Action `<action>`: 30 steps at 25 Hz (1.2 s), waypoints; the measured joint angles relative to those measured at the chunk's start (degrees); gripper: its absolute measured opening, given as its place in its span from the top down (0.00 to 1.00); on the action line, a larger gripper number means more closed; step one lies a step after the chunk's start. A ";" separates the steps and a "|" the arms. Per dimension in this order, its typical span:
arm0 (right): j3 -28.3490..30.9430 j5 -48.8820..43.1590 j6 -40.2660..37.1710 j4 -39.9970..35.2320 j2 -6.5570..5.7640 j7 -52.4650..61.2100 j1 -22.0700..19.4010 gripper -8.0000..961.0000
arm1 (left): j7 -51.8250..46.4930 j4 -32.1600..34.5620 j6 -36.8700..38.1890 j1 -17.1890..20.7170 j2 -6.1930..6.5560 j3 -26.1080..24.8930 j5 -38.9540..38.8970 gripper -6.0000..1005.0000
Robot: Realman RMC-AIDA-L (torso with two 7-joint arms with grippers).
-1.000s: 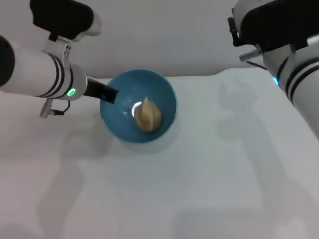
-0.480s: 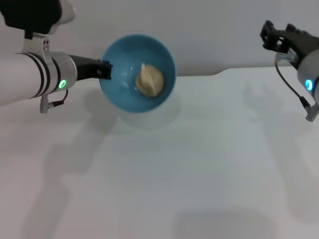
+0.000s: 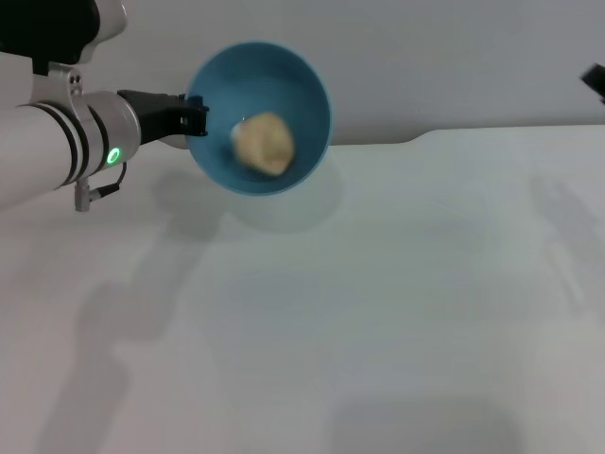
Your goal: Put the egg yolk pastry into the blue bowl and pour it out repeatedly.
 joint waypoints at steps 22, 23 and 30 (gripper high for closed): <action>2.14 2.19 -9.50 5.32 -0.18 0.06 -1.99 0.58 | 0.04 -14.70 58.79 8.94 -0.49 32.40 1.19 1.00; 2.24 2.16 -9.57 5.32 -0.17 0.05 -2.02 0.58 | 0.04 -15.59 60.04 8.45 -0.60 33.50 1.21 1.00; 2.44 1.98 -11.53 5.74 -0.13 0.02 -2.67 0.58 | 0.85 -24.50 73.12 3.89 -1.10 42.60 -0.45 1.00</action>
